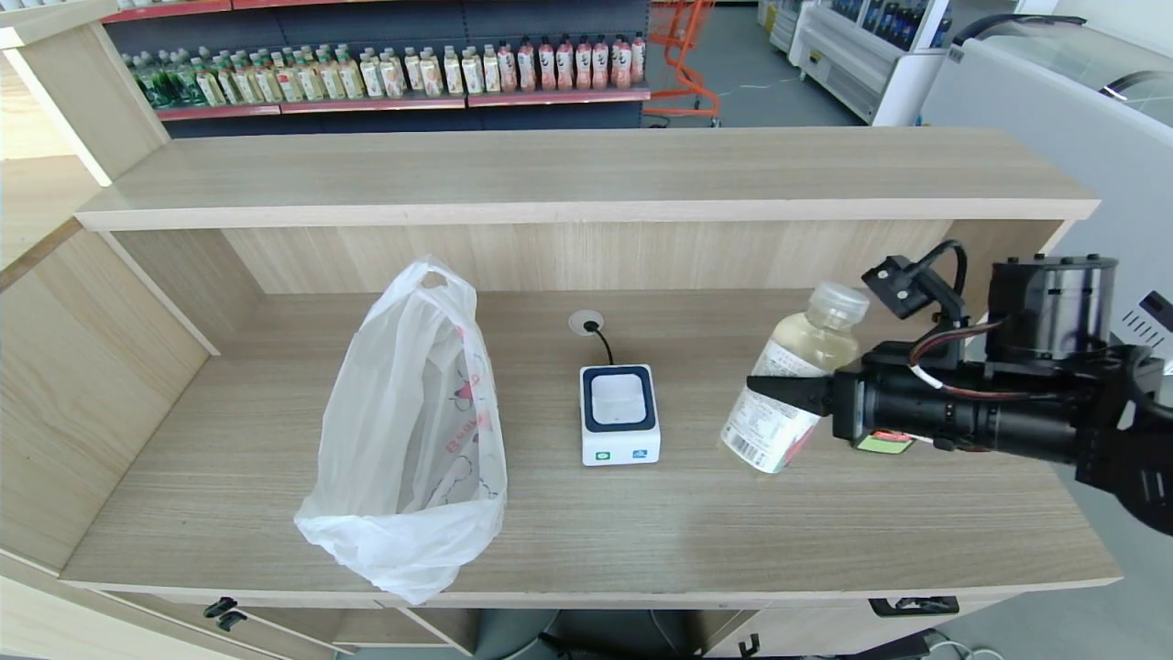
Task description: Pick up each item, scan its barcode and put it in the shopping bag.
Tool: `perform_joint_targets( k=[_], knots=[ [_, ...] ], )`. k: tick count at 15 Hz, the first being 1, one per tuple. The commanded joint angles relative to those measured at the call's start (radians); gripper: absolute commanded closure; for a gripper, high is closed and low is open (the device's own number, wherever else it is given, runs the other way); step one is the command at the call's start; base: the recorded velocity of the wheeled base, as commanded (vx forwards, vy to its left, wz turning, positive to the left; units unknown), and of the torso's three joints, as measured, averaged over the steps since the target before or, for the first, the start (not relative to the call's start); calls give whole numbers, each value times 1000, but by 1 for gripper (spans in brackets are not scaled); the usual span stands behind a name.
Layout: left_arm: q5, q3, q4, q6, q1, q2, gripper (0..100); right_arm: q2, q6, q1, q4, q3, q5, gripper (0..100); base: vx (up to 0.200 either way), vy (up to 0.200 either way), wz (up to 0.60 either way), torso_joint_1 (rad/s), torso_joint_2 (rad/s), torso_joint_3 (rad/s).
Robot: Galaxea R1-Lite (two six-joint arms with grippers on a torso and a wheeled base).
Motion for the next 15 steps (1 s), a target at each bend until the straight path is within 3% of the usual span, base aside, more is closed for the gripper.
perform_joint_targets(
  k=[1, 6, 15],
  knots=[
    [0, 0, 0, 0, 0, 0, 0, -204, 111, -68, 101, -41, 206, 100, 0, 0, 0, 0, 0, 0],
    [0, 0, 1, 0, 0, 0, 0, -206, 146, -51, 102, -26, 455, 100, 0, 0, 0, 0, 0, 0],
    [0, 0, 0, 0, 0, 0, 0, -223, 223, 40, 99, 2, 571, 100, 0, 0, 0, 0, 0, 0]
  ],
)
